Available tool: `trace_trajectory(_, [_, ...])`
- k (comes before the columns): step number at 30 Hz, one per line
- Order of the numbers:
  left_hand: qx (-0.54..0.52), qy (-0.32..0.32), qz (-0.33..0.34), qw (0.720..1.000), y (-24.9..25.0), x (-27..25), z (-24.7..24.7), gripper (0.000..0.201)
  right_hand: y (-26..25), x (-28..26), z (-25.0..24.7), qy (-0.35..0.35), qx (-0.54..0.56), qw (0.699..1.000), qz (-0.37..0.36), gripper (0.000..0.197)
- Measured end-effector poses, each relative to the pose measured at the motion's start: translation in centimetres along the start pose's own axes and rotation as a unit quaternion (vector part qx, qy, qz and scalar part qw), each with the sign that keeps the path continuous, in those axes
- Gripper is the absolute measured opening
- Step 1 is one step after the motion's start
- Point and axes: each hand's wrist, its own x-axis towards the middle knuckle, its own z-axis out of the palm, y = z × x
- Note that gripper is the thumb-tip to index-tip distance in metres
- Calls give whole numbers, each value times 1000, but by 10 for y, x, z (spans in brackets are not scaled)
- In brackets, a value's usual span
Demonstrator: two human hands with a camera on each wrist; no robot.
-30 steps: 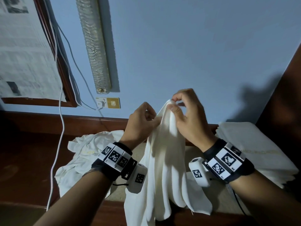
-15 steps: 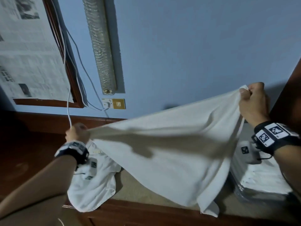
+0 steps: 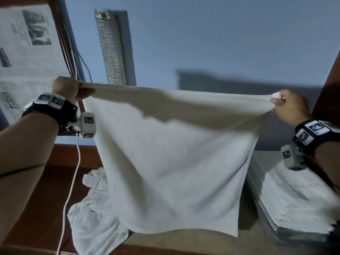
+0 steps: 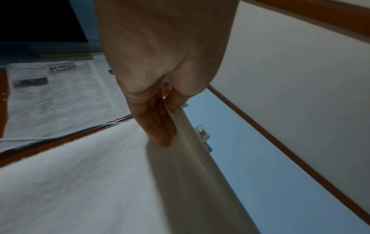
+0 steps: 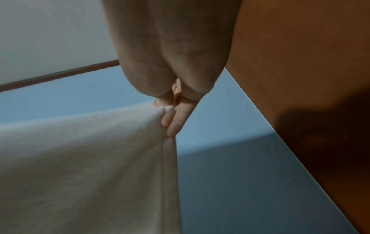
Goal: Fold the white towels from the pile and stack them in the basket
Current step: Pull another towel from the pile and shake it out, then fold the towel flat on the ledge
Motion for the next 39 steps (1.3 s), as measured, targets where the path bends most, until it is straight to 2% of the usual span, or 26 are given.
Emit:
trace_trajectory(1, [42,19,54,997,6,-3,2,11,-2,6,-4,2,-12,1000,-12,13])
trace_trajectory(3, [118,70,88,987,20,-13,3,22,-8,13,-11,10,-32,999,-13,14])
trace_trajectory(4, [147,85,97,981,25,-18,2,23,-12,15,-13,11,-39,999,-1,16])
trace_trajectory(5, [191,108,134,966,27,-24,2,20,-13,17,-16,15,-47,999,4,17])
trace_trajectory(8, [382,124,248,882,25,-28,-6,16,-21,17,-22,22,-45,998,29,21])
trace_trajectory(12, [505,25,319,801,17,-26,-17,21,-18,19,-18,23,-12,998,59,19])
trace_trajectory(15, [592,-77,300,745,11,-37,-18,23,-19,17,-13,11,53,995,89,15])
trace_trajectory(17, [617,-105,252,738,10,-43,-25,24,-16,17,-11,4,85,990,109,16])
trace_trajectory(18, [633,-116,229,731,10,-44,-31,31,-8,21,-9,5,94,989,115,15])
trace_trajectory(19, [643,-129,209,725,9,-43,-38,41,10,31,-3,1,99,988,117,18])
trace_trajectory(21, [649,-165,191,717,5,-36,-49,50,75,76,24,0,91,989,113,35])
trace_trajectory(23, [647,-174,197,716,3,-37,-53,43,91,83,35,-5,80,990,118,43])
trace_trajectory(25, [621,-152,225,735,3,-45,-51,45,60,59,23,2,89,989,118,33])
trace_trajectory(27, [545,-125,234,795,5,-52,-49,39,43,47,18,-4,83,991,110,28])
trace_trajectory(29, [444,-100,212,865,9,-56,-47,27,28,38,11,-6,60,992,114,44])
trace_trajectory(30, [397,-84,199,892,11,-56,-45,21,19,32,6,-2,40,993,107,47])
trace_trajectory(32, [321,-57,190,926,17,-60,-39,16,-8,11,-5,6,6,995,102,39])
trace_trajectory(35, [259,-34,197,945,20,-63,-27,23,-16,-2,-9,29,6,993,114,38])
trace_trajectory(37, [250,-7,183,951,15,-63,-24,37,-13,-8,-5,32,31,989,138,41])
trace_trajectory(39, [258,7,173,950,7,-59,-25,38,-13,-12,-2,23,56,987,152,43])
